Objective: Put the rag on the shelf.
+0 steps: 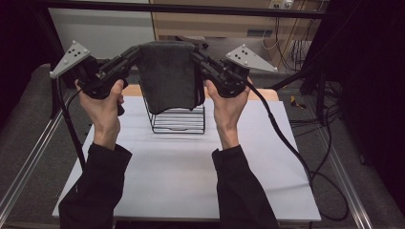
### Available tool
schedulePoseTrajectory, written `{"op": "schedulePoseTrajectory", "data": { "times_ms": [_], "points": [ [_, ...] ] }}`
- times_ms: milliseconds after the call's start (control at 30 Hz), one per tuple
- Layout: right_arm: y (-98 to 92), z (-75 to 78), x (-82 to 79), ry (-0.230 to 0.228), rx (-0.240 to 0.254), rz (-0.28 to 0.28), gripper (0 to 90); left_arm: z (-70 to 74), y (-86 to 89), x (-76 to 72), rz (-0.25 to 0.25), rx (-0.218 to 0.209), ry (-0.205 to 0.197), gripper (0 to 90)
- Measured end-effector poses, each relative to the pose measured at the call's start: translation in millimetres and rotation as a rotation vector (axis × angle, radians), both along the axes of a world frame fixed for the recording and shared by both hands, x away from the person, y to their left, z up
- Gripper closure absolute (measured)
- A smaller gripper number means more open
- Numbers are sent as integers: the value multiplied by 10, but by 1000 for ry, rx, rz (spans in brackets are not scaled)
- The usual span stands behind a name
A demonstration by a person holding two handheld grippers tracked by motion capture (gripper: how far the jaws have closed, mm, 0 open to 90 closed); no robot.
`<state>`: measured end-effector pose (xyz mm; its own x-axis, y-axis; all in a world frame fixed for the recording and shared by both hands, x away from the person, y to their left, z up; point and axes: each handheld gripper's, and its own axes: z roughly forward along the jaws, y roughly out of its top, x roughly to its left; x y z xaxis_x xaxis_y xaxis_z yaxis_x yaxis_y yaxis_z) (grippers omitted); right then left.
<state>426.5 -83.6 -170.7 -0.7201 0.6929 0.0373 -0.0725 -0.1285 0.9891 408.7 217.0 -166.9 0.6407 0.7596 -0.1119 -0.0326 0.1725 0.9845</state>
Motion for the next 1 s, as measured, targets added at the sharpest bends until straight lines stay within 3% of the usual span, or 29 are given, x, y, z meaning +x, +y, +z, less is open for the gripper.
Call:
{"op": "schedulePoseTrajectory", "data": {
  "times_ms": [600,1000],
  "points": [
    [105,370,202,-52,9,-10,813,349,65,170,24,-11,-42,813],
    [182,519,393,-73,-8,-21,813,492,105,402,45,-27,-27,813]
  ]
}}
